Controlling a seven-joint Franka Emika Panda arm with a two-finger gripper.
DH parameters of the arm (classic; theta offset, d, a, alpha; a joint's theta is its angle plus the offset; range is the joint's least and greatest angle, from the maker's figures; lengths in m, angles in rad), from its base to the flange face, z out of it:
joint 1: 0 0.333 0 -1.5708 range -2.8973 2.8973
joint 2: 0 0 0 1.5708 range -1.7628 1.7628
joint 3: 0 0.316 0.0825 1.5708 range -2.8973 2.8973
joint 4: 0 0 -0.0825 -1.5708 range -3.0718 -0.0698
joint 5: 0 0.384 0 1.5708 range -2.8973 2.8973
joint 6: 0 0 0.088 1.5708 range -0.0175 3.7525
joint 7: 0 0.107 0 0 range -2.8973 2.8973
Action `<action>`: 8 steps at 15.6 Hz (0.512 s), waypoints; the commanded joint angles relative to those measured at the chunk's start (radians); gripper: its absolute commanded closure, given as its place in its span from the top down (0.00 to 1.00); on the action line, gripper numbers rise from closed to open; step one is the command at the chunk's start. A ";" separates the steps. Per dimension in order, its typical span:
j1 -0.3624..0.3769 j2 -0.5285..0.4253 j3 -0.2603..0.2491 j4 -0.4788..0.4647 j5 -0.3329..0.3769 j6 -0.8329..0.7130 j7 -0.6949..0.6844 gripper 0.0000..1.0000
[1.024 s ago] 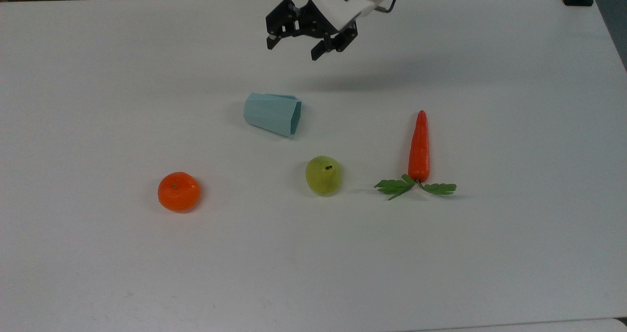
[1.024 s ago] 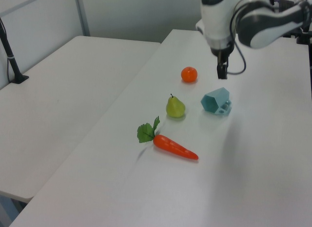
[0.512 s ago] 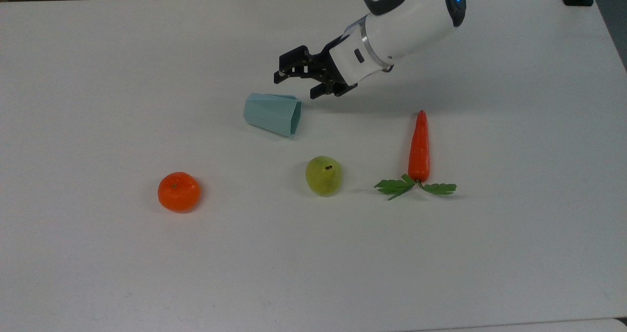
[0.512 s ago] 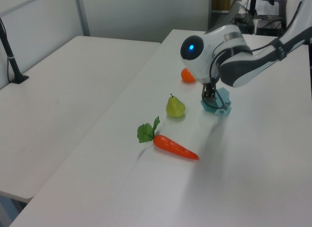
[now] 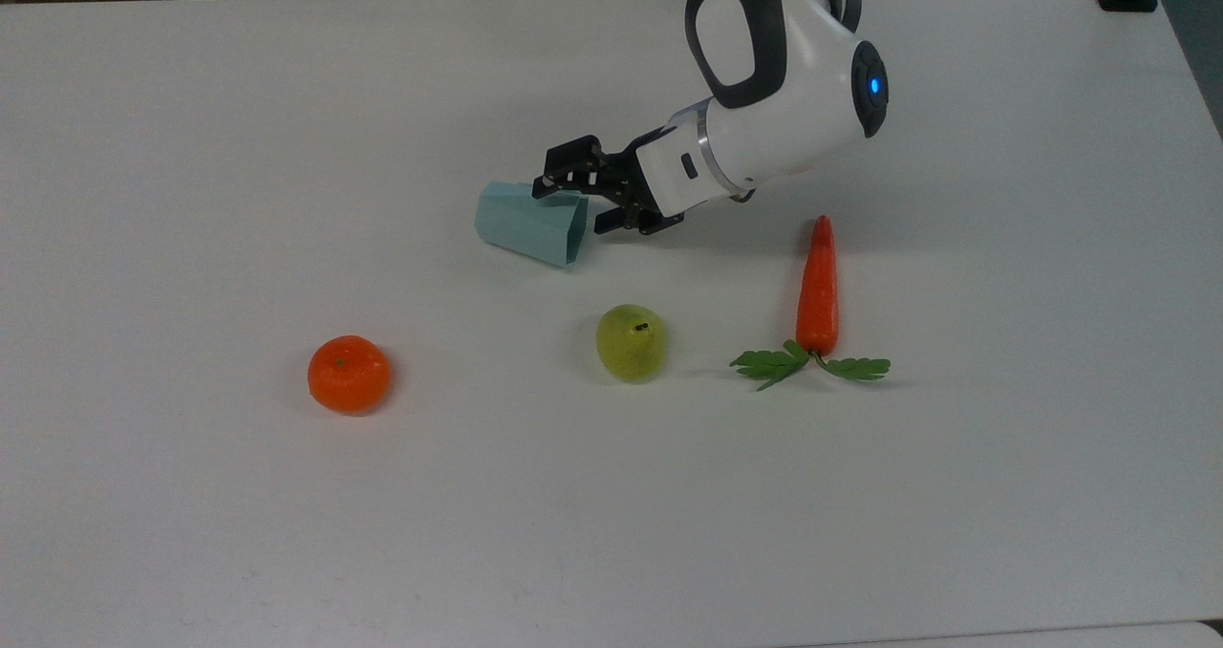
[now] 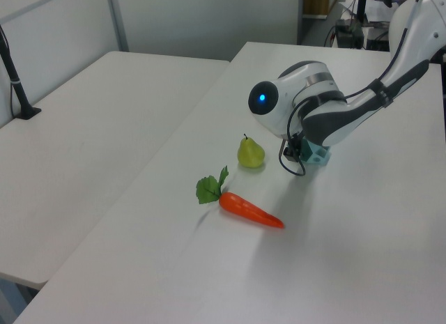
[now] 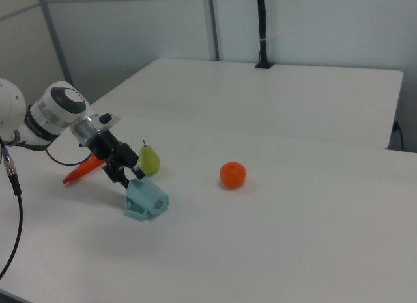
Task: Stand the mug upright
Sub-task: 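Lower the open gripper over the mug's base and close on it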
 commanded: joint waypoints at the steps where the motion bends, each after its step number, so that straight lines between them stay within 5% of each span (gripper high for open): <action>1: -0.004 0.012 -0.036 0.013 -0.022 0.001 0.009 0.82; 5: -0.012 0.005 -0.044 -0.003 -0.027 -0.020 -0.026 0.34; 8: -0.013 0.001 -0.042 -0.001 -0.025 -0.082 -0.113 0.08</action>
